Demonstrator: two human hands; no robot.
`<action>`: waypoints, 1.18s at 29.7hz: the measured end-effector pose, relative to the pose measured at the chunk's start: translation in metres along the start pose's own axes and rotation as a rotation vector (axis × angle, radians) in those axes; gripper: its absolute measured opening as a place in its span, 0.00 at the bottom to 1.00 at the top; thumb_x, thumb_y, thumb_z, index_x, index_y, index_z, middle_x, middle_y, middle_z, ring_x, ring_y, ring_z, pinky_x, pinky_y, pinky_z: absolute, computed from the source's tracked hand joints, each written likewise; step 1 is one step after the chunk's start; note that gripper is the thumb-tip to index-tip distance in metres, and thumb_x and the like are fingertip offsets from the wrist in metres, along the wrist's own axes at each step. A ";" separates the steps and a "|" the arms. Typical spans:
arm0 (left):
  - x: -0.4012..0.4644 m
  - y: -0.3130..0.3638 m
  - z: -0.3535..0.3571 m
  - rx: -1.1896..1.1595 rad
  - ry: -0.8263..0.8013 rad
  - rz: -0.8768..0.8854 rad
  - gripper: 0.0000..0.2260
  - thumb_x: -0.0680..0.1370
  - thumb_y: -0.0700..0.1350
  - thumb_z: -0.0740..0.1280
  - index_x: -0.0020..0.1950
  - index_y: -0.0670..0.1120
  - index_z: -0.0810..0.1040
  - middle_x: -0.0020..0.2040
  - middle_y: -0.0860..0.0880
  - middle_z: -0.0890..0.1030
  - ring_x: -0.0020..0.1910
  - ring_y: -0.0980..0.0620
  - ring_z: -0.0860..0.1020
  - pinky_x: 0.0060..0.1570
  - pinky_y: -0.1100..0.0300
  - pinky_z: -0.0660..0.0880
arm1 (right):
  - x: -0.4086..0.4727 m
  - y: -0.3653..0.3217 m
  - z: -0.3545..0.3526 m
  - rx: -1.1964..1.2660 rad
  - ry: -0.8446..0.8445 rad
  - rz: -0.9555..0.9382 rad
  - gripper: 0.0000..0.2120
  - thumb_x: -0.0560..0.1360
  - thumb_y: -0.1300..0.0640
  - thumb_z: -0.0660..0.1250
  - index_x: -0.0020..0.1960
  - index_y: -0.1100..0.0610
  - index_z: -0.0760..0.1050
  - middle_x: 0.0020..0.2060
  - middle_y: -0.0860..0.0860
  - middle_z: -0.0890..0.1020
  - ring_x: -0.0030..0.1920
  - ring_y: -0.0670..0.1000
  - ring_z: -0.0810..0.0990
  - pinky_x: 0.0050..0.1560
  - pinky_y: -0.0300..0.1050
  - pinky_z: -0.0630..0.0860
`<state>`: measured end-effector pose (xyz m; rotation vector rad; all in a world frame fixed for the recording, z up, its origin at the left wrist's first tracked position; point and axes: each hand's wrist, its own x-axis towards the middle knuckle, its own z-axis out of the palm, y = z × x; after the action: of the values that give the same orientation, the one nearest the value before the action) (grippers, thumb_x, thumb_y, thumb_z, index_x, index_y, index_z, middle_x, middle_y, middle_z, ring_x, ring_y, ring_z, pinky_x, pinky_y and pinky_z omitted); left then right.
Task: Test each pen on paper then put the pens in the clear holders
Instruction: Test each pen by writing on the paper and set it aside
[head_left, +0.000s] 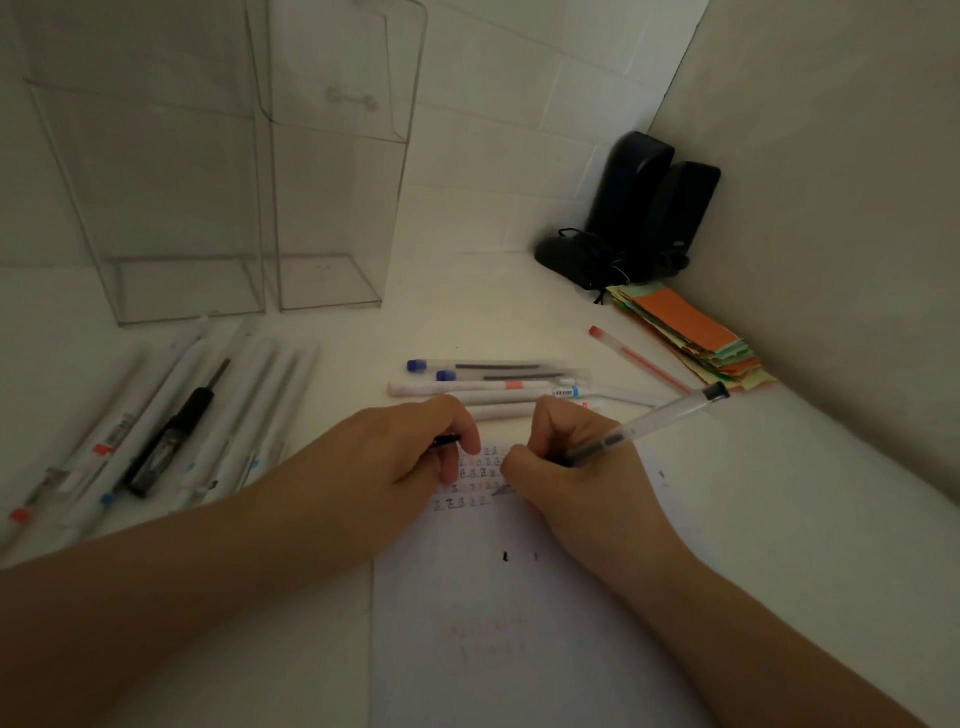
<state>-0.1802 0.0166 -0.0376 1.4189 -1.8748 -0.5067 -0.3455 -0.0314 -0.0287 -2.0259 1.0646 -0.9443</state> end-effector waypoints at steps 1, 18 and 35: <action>0.000 0.000 0.000 0.000 -0.004 -0.001 0.15 0.76 0.34 0.58 0.47 0.55 0.71 0.39 0.58 0.77 0.40 0.62 0.72 0.36 0.73 0.67 | 0.000 0.000 0.000 -0.001 0.002 0.002 0.15 0.67 0.67 0.66 0.28 0.58 0.63 0.21 0.48 0.64 0.24 0.43 0.63 0.23 0.30 0.61; -0.001 0.003 -0.002 0.007 -0.029 -0.011 0.15 0.75 0.33 0.57 0.48 0.54 0.71 0.39 0.58 0.77 0.38 0.66 0.72 0.35 0.75 0.66 | 0.000 0.001 -0.001 0.001 -0.030 0.017 0.17 0.67 0.67 0.67 0.27 0.55 0.62 0.21 0.47 0.65 0.23 0.43 0.65 0.23 0.30 0.62; -0.004 0.009 -0.007 -0.058 0.011 0.041 0.17 0.77 0.40 0.62 0.53 0.63 0.67 0.49 0.69 0.78 0.44 0.72 0.74 0.41 0.78 0.66 | -0.001 0.004 -0.015 0.543 0.019 0.169 0.12 0.67 0.57 0.73 0.29 0.53 0.72 0.23 0.51 0.76 0.23 0.45 0.66 0.24 0.34 0.64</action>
<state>-0.1807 0.0236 -0.0283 1.3405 -1.8613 -0.5281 -0.3602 -0.0352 -0.0243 -1.4633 0.8554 -1.0313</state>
